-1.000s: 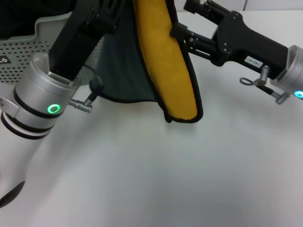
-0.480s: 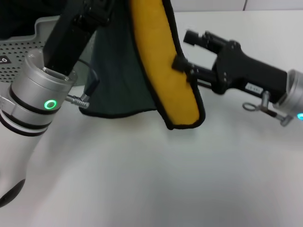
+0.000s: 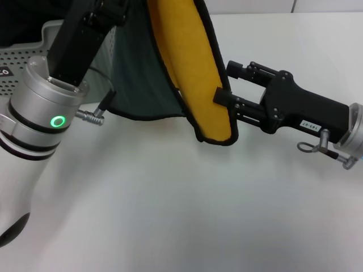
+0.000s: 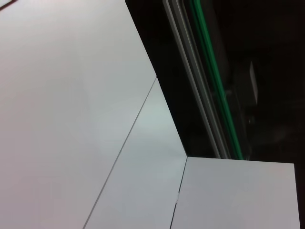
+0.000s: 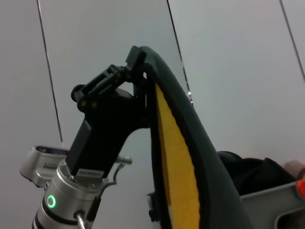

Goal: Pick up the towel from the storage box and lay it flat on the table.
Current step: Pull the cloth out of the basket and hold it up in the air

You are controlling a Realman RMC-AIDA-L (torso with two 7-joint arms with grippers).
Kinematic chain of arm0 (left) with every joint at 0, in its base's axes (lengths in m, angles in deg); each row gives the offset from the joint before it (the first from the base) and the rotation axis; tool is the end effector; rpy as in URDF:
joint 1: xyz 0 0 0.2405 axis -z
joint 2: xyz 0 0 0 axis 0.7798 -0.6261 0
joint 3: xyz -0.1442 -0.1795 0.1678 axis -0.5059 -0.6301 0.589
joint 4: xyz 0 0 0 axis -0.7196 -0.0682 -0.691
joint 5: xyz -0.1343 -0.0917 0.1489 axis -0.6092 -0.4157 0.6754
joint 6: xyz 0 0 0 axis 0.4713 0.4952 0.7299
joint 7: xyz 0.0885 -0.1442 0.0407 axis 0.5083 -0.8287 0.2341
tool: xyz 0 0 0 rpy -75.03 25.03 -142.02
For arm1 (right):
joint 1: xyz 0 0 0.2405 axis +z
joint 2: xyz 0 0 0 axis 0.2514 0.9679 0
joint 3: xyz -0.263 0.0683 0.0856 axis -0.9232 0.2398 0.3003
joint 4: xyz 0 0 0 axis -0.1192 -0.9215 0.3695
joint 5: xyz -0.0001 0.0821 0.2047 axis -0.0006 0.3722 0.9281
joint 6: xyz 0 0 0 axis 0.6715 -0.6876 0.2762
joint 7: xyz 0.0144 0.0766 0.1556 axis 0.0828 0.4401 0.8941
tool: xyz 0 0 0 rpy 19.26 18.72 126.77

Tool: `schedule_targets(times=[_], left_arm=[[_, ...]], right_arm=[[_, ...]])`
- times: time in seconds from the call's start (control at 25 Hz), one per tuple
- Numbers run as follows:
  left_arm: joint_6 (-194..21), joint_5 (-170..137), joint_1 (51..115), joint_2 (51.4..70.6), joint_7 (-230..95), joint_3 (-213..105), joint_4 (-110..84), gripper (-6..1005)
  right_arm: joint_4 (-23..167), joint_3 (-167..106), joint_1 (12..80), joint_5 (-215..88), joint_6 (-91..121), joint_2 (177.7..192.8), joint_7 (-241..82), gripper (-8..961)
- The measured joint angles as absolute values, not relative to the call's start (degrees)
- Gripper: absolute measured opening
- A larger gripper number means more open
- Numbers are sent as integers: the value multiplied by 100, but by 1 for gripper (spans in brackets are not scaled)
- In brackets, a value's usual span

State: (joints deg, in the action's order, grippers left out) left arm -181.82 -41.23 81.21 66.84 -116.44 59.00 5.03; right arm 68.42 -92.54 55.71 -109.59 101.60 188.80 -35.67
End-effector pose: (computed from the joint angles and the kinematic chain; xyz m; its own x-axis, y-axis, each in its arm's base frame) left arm -0.1634 0.3356 -0.0231 -0.0693 -0.0923 0.9933 0.4441 -0.8945 -0.0521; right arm 0.2063 0.3559 -0.0769 0.5424 -0.0878 -0.8355 -0.3239 -0.9395 -0.1116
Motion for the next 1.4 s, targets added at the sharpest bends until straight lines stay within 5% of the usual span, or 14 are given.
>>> schedule_targets(times=[1.4], left_arm=[[-18232,-4375,8123,6685,-11609,5901,586,19]], right_arm=[[6767,-9487,5406,-11328,9748,18880,-3309,511]])
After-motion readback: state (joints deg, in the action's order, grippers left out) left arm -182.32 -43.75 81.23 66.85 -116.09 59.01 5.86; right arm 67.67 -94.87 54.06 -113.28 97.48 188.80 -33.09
